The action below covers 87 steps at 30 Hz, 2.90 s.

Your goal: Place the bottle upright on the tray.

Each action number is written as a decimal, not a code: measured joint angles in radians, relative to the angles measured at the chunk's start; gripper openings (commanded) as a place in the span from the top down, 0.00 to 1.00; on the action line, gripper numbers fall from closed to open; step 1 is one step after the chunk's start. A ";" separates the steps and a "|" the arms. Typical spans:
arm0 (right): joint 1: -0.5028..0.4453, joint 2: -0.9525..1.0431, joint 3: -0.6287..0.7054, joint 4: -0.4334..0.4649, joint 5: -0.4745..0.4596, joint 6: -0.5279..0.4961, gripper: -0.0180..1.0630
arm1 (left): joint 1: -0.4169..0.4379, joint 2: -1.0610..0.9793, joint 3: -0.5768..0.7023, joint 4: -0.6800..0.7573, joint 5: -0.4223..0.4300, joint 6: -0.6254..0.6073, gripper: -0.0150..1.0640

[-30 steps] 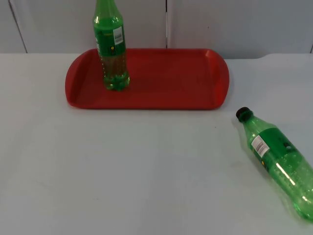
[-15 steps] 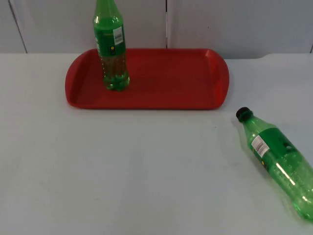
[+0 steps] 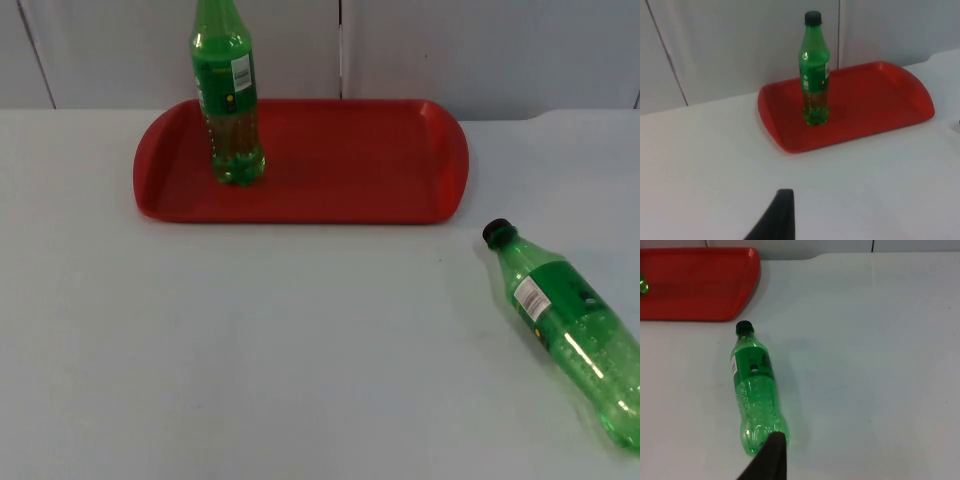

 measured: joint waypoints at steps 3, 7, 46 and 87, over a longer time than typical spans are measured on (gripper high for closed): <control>0.000 0.000 0.000 0.000 0.000 0.000 0.01 | 0.000 -0.071 0.001 0.009 0.056 -0.017 0.01; 0.000 0.000 0.000 0.000 0.000 0.000 0.01 | 0.000 -0.128 0.006 0.018 0.106 -0.031 0.01; 0.000 0.000 0.000 0.000 0.000 0.000 0.01 | 0.000 -0.130 0.097 -0.015 0.188 0.014 0.01; 0.000 0.000 0.000 0.000 0.000 0.000 0.01 | 0.365 -0.130 0.097 -0.015 0.188 0.019 0.01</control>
